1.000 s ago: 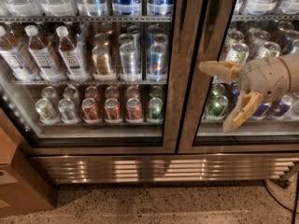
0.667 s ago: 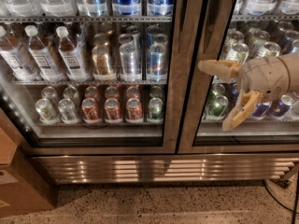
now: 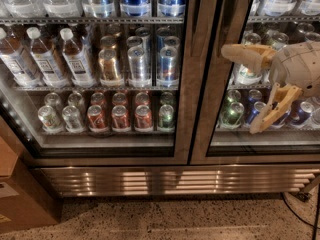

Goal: Open left fridge door

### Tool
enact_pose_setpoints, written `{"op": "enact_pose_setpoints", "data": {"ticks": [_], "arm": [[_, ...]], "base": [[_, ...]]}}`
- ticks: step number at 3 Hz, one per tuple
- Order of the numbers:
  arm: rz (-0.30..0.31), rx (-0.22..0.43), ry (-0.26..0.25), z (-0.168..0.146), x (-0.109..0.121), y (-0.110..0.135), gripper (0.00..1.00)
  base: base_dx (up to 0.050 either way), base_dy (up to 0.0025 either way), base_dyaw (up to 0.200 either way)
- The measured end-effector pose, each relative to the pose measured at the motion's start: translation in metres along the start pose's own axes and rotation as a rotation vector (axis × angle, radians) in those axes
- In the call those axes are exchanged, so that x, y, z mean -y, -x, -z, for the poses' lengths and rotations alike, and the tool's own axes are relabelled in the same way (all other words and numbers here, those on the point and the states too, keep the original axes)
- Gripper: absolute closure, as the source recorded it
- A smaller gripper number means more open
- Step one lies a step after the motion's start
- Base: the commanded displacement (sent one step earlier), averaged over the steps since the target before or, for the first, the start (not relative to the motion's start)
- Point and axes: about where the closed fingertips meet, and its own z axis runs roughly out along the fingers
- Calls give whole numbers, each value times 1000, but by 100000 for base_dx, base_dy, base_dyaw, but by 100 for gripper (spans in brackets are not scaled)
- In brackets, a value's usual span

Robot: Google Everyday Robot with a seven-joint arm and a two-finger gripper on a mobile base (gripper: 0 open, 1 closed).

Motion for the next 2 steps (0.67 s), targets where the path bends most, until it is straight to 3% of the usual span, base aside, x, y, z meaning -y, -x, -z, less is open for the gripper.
{"op": "enact_pose_setpoints", "data": {"ticks": [1,2], "arm": [[0,0,0,0,0,0,0],[-4,95,29,-4,3,3,0]], "base": [[0,0,0],[0,0,0]]}}
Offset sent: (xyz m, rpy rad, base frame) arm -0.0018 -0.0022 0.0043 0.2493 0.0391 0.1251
